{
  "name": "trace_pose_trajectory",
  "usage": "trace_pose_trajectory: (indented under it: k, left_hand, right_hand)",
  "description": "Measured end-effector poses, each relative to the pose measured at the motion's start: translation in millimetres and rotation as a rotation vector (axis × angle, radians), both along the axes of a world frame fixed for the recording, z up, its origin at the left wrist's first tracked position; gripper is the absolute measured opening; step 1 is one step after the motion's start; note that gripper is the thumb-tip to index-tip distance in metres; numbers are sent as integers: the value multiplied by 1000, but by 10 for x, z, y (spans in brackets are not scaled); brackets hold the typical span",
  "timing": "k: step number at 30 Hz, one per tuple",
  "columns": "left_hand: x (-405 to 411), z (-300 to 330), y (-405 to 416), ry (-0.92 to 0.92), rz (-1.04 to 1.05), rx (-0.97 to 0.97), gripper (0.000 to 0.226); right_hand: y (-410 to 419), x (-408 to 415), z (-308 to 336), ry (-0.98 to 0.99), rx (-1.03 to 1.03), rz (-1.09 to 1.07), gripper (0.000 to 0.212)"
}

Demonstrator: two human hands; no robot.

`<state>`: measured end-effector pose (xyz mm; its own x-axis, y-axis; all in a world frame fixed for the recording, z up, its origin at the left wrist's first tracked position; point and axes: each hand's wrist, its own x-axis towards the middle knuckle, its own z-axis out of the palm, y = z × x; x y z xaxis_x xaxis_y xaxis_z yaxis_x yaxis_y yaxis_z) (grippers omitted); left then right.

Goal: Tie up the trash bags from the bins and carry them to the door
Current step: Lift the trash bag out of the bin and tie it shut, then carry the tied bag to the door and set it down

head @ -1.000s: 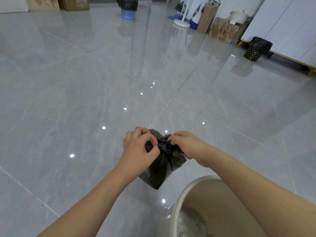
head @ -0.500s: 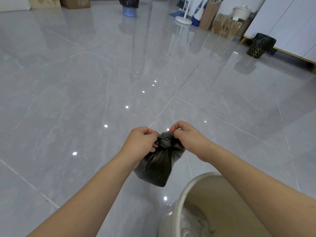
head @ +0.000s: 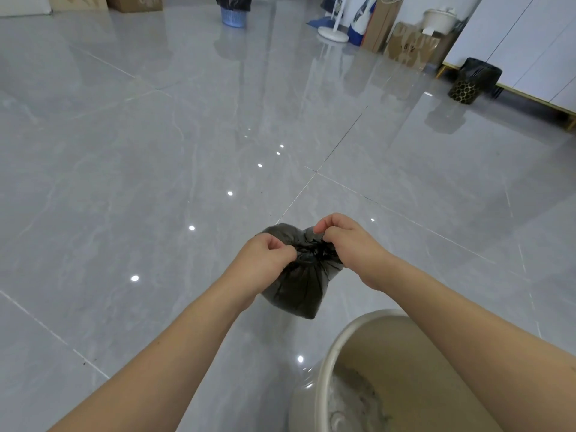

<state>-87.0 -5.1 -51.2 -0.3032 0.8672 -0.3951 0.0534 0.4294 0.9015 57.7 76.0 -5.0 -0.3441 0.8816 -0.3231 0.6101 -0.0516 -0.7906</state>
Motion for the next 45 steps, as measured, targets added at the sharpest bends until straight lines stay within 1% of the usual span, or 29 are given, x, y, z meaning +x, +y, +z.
trace_pose_trajectory:
  k: [1, 3, 4, 6, 7, 8, 9, 10, 12, 14, 16, 17, 19, 21, 23, 25, 26, 27, 29, 31, 33, 36, 38, 42, 45]
  left_hand:
    - [16, -7, 4, 5, -25, -5, 25]
    - [46, -39, 15, 83, -46, -28, 38]
    - [62, -47, 18, 138, -42, -24, 37]
    - [90, -54, 20, 228, 1, 23, 18]
    - [96, -60, 24, 244, 31, 48, 8]
    - [103, -57, 22, 234, 60, 69, 6]
    - [110, -44, 18, 197, 87, 84, 10]
    - [116, -19, 10, 120, 117, 96, 14]
    - [118, 60, 9, -99, 165, 93, 17]
    - [104, 131, 25, -264, 166, 41, 15]
    - [77, 177, 39, -339, 154, -12, 12]
    - [55, 180, 43, -340, 146, -32, 10]
    - [-5, 148, 46, -275, 130, -45, 7]
    - [-75, 82, 40, -126, 136, -20, 7]
    - [-136, -15, 23, 153, 150, 15, 7]
    - [-158, -87, -12, 464, 99, 9, 7]
    - [-154, -123, -26, 562, 65, -1, 8]
    - [-147, -162, -31, 619, 35, -13, 10]
    - [-144, -215, -22, 645, 6, -36, 17]
    - [-119, -184, 14, 585, -1, -43, 25]
    - [-47, -60, 135, 515, -18, -18, 26]
    - [161, 237, 454, 469, -1, 29, 27]
    - [360, 438, 690, 472, -62, 98, 26]
    - [816, 745, 1106, 434, -192, 221, 19]
    - [1271, 921, 1353, 460, -283, 241, 14]
  right_hand:
    - [1, 0, -1, 10, -10, -6, 25]
    - [-3, -1, -3, 20, -28, -12, 26]
    - [-3, -2, -4, 16, -32, -10, 26]
    - [0, 0, -10, 1, -33, 3, 25]
    - [6, 2, -18, 0, -34, 7, 25]
    - [14, 8, -28, 3, -36, 5, 24]
    - [21, 18, -43, 4, -37, -1, 24]
    - [29, 28, -60, -2, -35, -6, 24]
    - [45, 44, -97, -36, -20, -8, 24]
    - [55, 50, -131, -67, -1, -8, 24]
    - [63, 54, -154, -95, 25, 7, 26]
    - [69, 58, -162, -111, 40, 20, 27]
    - [87, 82, -156, -159, 88, 50, 29]
    - [127, 143, -135, -287, 209, 121, 31]
    - [177, 222, -137, -468, 352, 212, 32]
    - [197, 275, -160, -569, 401, 255, 31]
    - [195, 281, -176, -597, 407, 273, 31]
    - [187, 275, -192, -620, 416, 291, 31]
    - [185, 245, -205, -674, 448, 328, 31]
    - [211, 259, -169, -724, 478, 339, 25]
    - [268, 344, -73, -741, 484, 283, 16]
    - [349, 584, 136, -679, 500, 128, 23]
    - [393, 827, 276, -583, 520, -6, 23]
    - [397, 1392, 468, -290, 489, -280, 31]
    - [363, 1829, 540, -77, 434, -490, 27]
